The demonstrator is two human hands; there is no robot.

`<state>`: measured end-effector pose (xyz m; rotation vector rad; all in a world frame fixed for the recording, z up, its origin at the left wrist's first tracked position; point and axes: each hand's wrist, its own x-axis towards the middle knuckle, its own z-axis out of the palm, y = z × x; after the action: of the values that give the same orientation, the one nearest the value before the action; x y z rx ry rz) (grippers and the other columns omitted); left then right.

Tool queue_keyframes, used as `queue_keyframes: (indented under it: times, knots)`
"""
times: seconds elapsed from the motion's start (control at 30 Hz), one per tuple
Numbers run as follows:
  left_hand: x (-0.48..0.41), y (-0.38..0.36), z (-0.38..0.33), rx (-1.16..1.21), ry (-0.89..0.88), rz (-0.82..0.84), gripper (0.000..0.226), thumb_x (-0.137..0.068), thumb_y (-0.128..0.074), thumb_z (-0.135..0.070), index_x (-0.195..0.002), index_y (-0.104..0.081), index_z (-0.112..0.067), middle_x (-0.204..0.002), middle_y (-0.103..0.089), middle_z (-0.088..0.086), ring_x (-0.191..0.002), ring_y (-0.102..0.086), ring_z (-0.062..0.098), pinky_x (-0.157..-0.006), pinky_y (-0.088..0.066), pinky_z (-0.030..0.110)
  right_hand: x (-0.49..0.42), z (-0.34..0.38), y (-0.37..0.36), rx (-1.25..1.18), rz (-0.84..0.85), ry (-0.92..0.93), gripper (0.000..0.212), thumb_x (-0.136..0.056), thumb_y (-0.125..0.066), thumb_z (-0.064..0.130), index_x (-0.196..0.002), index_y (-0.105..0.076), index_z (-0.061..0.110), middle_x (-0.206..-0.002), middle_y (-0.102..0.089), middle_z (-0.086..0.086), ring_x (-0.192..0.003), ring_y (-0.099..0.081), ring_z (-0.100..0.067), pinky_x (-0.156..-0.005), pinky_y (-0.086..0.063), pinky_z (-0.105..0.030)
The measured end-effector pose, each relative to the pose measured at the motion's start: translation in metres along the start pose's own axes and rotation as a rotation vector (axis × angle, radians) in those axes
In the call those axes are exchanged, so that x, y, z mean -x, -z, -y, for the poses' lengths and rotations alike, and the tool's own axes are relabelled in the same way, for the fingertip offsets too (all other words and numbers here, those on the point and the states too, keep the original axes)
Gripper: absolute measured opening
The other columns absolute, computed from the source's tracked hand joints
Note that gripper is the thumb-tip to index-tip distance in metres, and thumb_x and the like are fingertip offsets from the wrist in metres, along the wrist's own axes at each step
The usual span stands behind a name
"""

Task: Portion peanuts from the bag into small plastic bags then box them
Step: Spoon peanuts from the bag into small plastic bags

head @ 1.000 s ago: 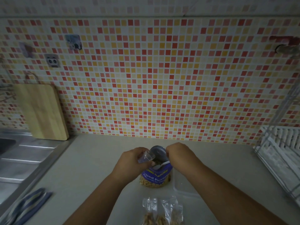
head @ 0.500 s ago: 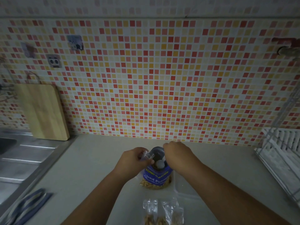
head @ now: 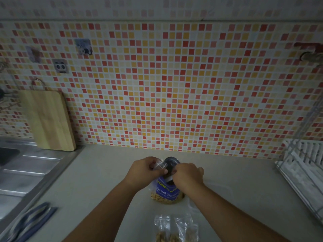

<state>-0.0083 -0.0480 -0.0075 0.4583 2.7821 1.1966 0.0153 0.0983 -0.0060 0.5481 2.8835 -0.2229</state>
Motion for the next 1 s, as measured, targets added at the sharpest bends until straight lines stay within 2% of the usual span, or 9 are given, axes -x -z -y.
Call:
queue_keyframes:
  times: [0.2, 0.3, 0.4, 0.5, 0.6, 0.77, 0.83, 0.93, 1.0]
  knots:
    - [-0.001, 0.003, 0.003, 0.045, 0.04, 0.048, 0.042, -0.078, -0.07, -0.043, -0.113, -0.062, -0.022, -0.1, -0.065, -0.006, -0.092, -0.06, 0.011, -0.07, -0.045, 0.015, -0.012, -0.018, -0.006, -0.296, 0.017, -0.158, 0.022, -0.088, -0.048, 0.025, -0.096, -0.068, 0.02, -0.094, -0.063, -0.002, -0.095, -0.059, -0.024, -0.082, -0.04, -0.034]
    - [-0.004, 0.006, 0.006, 0.156, 0.084, 0.061, 0.042, -0.077, -0.071, -0.042, -0.111, -0.065, -0.018, -0.103, -0.069, -0.001, -0.098, -0.064, 0.016, -0.083, -0.051, 0.03, -0.011, -0.034, -0.004, -0.411, 0.033, -0.07, 0.023, -0.085, -0.05, 0.021, -0.096, -0.07, 0.016, -0.091, -0.066, -0.004, -0.093, -0.063, -0.024, -0.08, -0.049, -0.035]
    - [-0.005, 0.011, 0.009, 0.203, 0.104, 0.044, 0.048, -0.075, -0.072, -0.043, -0.115, -0.064, -0.016, -0.108, -0.069, 0.003, -0.099, -0.063, 0.018, -0.083, -0.049, 0.03, -0.023, -0.042, 0.007, -0.209, 0.192, -0.036, 0.018, -0.089, -0.049, 0.018, -0.094, -0.066, 0.015, -0.074, -0.052, 0.0, -0.086, -0.054, -0.019, -0.078, -0.044, -0.028]
    - [-0.006, 0.015, 0.009, 0.165, 0.101, 0.033, 0.052, -0.076, -0.072, -0.042, -0.119, -0.061, -0.017, -0.113, -0.067, 0.002, -0.099, -0.061, 0.016, -0.081, -0.046, 0.026, -0.027, -0.047, 0.02, -0.056, 0.286, -0.081, 0.017, -0.092, -0.045, 0.015, -0.077, -0.051, 0.014, -0.074, -0.044, -0.001, -0.088, -0.046, -0.02, -0.079, -0.037, -0.026]
    - [-0.005, 0.018, 0.006, 0.099, 0.075, 0.023, 0.054, -0.073, -0.076, -0.038, -0.121, -0.059, -0.02, -0.11, -0.065, -0.003, -0.095, -0.059, 0.011, -0.072, -0.043, 0.016, -0.03, -0.06, 0.027, 0.036, 0.285, -0.054, 0.009, -0.093, -0.043, 0.012, -0.089, -0.05, 0.015, -0.073, -0.043, -0.002, -0.086, -0.046, -0.021, -0.08, -0.036, -0.025]
    - [-0.002, 0.016, -0.002, -0.058, -0.008, 0.069, 0.059, -0.068, -0.081, -0.036, -0.121, -0.058, -0.025, -0.107, -0.062, -0.006, -0.086, -0.057, 0.008, -0.064, -0.04, 0.011, -0.034, -0.072, 0.048, 0.03, 0.351, -0.138, 0.039, -0.092, -0.042, 0.01, -0.13, -0.052, 0.013, -0.075, -0.043, -0.002, -0.063, -0.041, -0.012, -0.079, -0.038, -0.026]
    - [-0.003, 0.014, -0.006, -0.125, -0.032, 0.081, 0.062, -0.066, -0.081, -0.038, -0.123, -0.057, -0.027, -0.111, -0.062, -0.006, -0.089, -0.056, 0.01, -0.071, -0.042, 0.017, -0.034, -0.076, 0.057, 0.041, 0.338, -0.124, 0.041, -0.093, -0.041, 0.009, -0.133, -0.049, 0.014, -0.08, -0.045, -0.003, -0.066, -0.042, -0.012, -0.08, -0.038, -0.025]
    - [-0.005, 0.011, -0.01, -0.217, -0.058, 0.082, 0.064, -0.066, -0.081, -0.04, -0.123, -0.056, -0.029, -0.117, -0.062, -0.006, -0.097, -0.056, 0.013, -0.078, -0.047, 0.024, -0.032, -0.078, 0.068, 0.102, 0.305, -0.08, 0.044, -0.093, -0.04, 0.01, -0.136, -0.045, 0.017, -0.078, -0.043, -0.001, -0.086, -0.046, -0.017, -0.081, -0.038, -0.025]
    - [-0.005, 0.009, -0.013, -0.25, -0.067, 0.083, 0.064, -0.065, -0.08, -0.042, -0.123, -0.055, -0.03, -0.117, -0.062, -0.006, -0.098, -0.057, 0.014, -0.079, -0.049, 0.026, -0.033, -0.079, 0.072, 0.146, 0.293, -0.049, 0.046, -0.093, -0.039, 0.01, -0.139, -0.042, 0.018, -0.091, -0.046, -0.002, -0.092, -0.045, -0.019, -0.081, -0.038, -0.025]
